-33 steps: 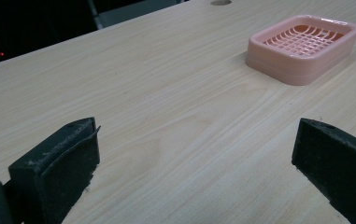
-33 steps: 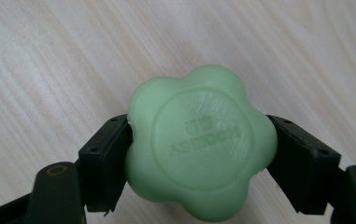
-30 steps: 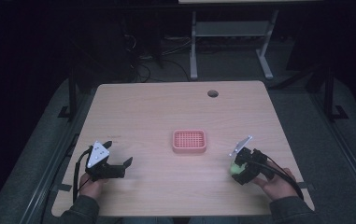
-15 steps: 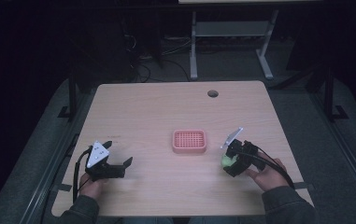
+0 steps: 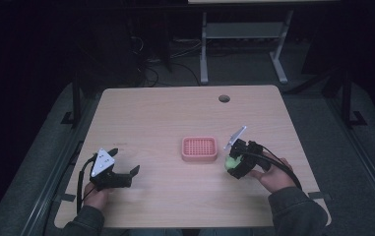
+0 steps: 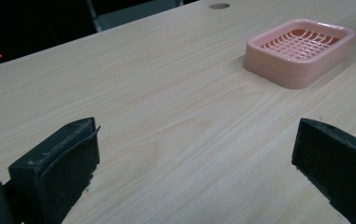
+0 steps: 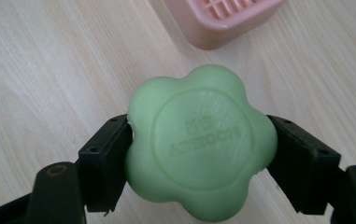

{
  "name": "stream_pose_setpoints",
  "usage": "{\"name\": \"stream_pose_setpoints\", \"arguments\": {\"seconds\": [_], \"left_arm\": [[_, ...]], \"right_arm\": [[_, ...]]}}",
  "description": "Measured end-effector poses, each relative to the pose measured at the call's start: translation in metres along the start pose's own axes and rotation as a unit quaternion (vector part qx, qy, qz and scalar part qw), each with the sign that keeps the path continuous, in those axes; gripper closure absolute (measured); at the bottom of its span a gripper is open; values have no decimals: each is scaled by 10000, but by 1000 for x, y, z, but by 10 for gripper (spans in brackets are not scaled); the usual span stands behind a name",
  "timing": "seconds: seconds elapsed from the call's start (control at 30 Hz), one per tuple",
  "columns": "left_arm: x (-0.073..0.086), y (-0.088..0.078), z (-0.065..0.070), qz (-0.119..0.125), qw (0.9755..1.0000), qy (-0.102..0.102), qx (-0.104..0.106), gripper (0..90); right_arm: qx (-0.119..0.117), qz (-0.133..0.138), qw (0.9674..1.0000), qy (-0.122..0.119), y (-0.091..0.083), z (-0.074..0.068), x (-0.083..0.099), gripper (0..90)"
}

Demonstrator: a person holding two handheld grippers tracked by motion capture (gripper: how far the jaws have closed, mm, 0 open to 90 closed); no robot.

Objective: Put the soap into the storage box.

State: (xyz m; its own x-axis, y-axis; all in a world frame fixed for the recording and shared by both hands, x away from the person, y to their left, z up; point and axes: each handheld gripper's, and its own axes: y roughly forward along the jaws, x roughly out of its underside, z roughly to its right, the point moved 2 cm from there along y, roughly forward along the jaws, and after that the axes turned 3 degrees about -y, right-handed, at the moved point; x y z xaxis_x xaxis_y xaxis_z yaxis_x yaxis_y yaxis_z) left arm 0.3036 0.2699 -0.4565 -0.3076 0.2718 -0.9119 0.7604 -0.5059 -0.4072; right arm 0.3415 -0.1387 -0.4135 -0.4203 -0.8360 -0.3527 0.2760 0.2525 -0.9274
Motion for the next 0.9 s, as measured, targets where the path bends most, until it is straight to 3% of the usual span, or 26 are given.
{"name": "stream_pose_setpoints", "arguments": {"seconds": [0.9], "left_arm": [[-1, -1, 0, 14, 10000, 11, 11, 1]], "right_arm": [[-141, 18, 9996, -247, 6, 8, -43, 261]]}}
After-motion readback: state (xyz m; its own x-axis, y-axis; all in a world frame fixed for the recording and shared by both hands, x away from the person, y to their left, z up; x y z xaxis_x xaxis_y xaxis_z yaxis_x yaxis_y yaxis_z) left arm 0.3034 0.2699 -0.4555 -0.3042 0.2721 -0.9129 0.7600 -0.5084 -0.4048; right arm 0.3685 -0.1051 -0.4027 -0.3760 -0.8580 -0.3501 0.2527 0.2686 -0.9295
